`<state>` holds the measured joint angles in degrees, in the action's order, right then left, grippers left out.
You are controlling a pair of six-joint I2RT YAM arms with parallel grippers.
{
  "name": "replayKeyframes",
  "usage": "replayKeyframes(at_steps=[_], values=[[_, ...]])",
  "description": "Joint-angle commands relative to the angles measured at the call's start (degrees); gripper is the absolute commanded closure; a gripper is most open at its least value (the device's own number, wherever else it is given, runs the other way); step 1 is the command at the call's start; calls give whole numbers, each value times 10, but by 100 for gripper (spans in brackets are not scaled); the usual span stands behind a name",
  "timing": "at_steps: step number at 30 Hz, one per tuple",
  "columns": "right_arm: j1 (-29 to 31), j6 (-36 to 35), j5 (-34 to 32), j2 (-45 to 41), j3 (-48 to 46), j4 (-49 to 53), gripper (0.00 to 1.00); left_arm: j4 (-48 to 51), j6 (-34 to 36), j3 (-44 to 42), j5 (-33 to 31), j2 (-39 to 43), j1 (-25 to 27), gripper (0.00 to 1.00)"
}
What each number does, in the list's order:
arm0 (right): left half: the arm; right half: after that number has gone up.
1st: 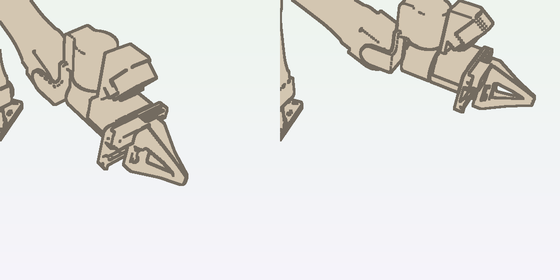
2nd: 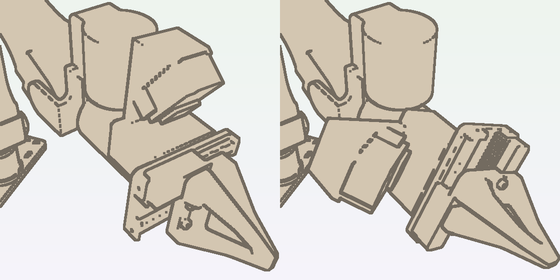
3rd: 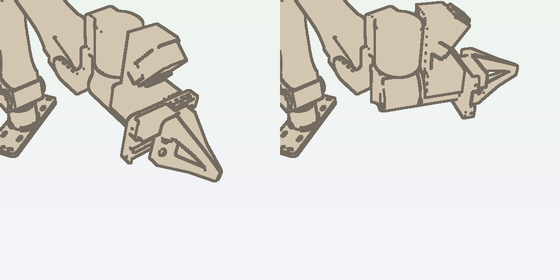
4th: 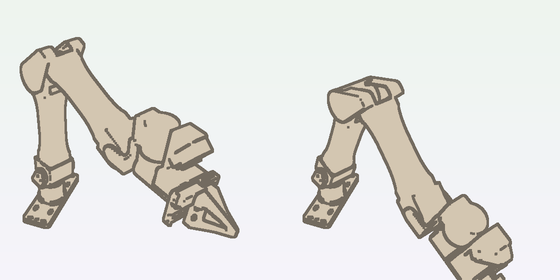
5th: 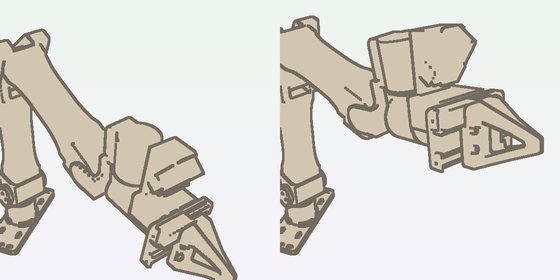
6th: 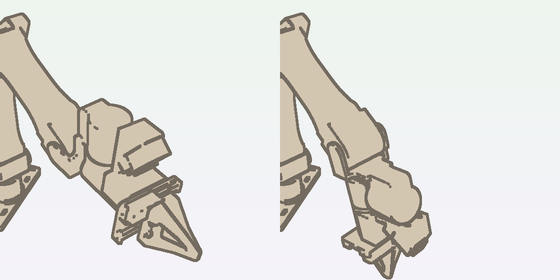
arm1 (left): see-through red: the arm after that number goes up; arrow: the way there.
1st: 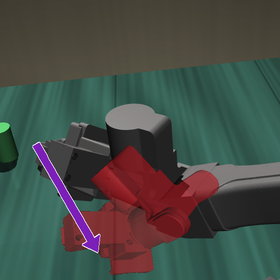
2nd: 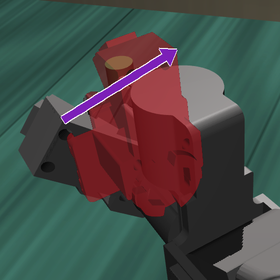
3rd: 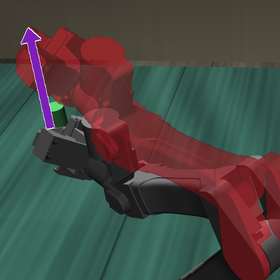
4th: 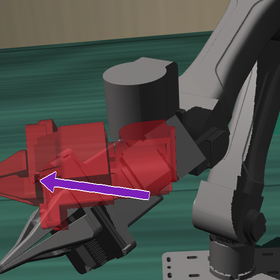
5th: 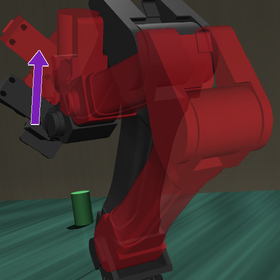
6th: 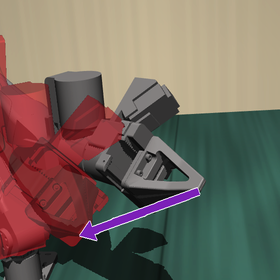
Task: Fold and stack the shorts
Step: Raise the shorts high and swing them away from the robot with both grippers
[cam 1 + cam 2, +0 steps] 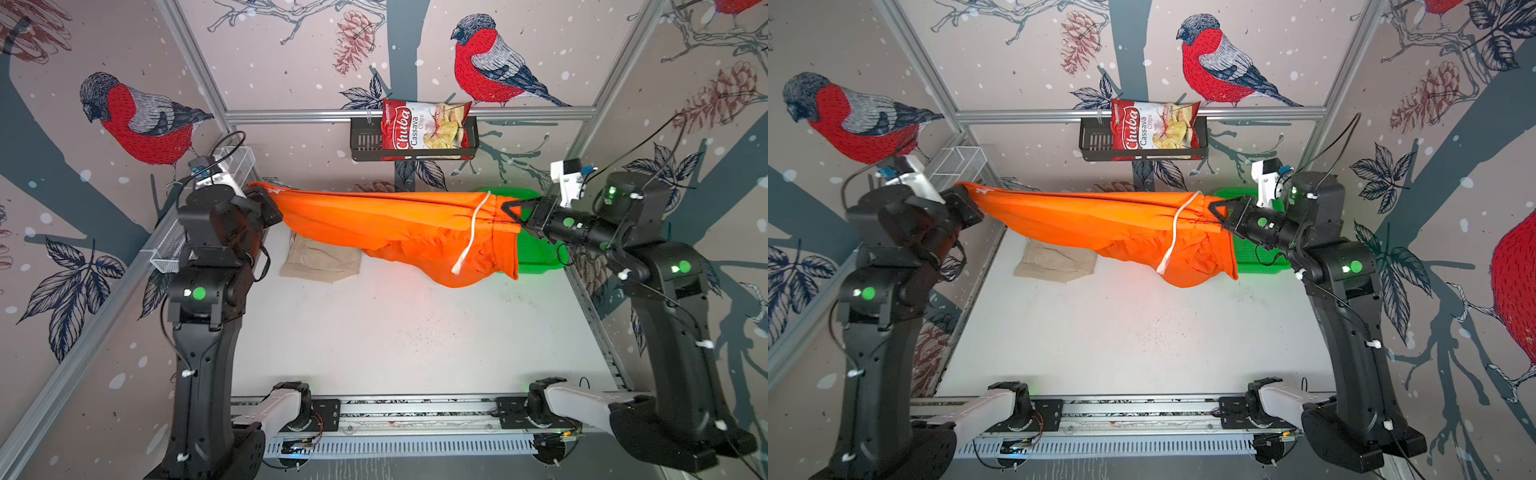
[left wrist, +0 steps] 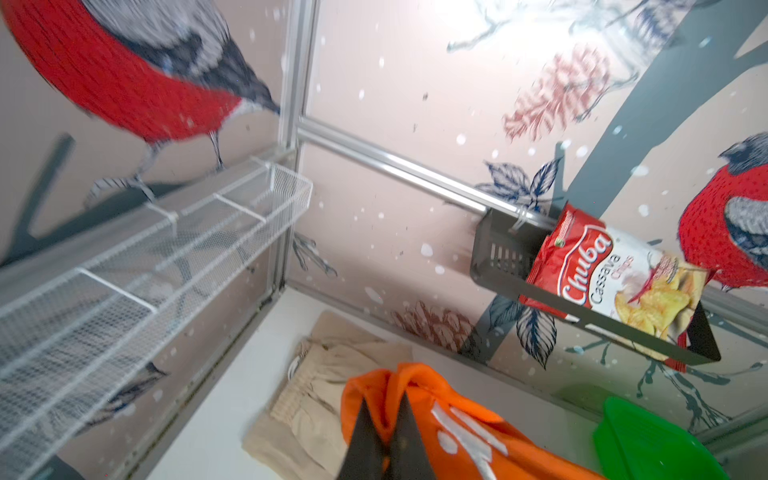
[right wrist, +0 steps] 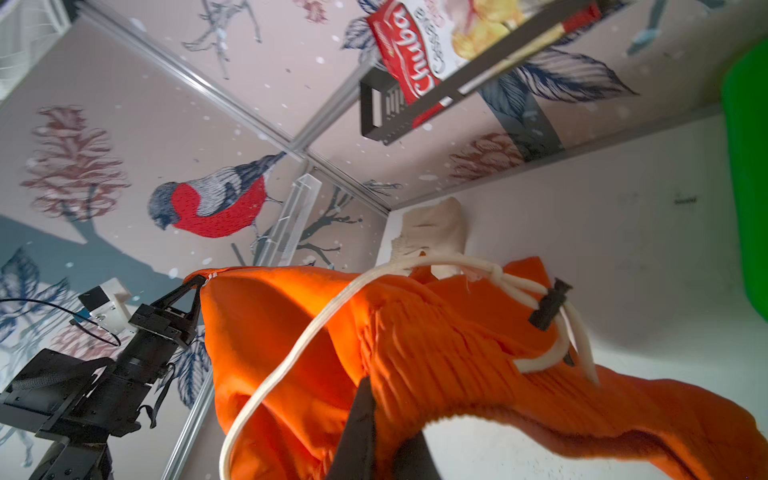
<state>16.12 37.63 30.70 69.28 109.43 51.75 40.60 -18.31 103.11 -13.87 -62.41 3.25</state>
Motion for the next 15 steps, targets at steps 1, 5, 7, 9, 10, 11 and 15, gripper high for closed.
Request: replayKeyframes(at_steps=[1, 5, 7, 9, 10, 11, 15], values=[[0, -32, 15, 0, 52, 28, 100, 12, 53, 41, -79, 14, -1, 100], [2, -17, 32, -9, 55, 15, 100, 42, 62, 77, -87, 2, -1, 100], [7, -11, 31, -8, 26, -2, 100, 43, 61, 73, -85, -14, -2, 100], [13, -11, 31, 6, 5, -22, 100, 33, 58, 69, -67, -36, -1, 100], [18, -14, 33, 19, 3, -34, 100, 23, 57, 68, -56, -50, -1, 100], [20, -18, 35, 38, 5, -44, 100, 13, 56, 71, -47, -66, -1, 100], [18, -34, 62, 146, 60, -98, 100, -34, 58, 128, -20, -156, -2, 100]])
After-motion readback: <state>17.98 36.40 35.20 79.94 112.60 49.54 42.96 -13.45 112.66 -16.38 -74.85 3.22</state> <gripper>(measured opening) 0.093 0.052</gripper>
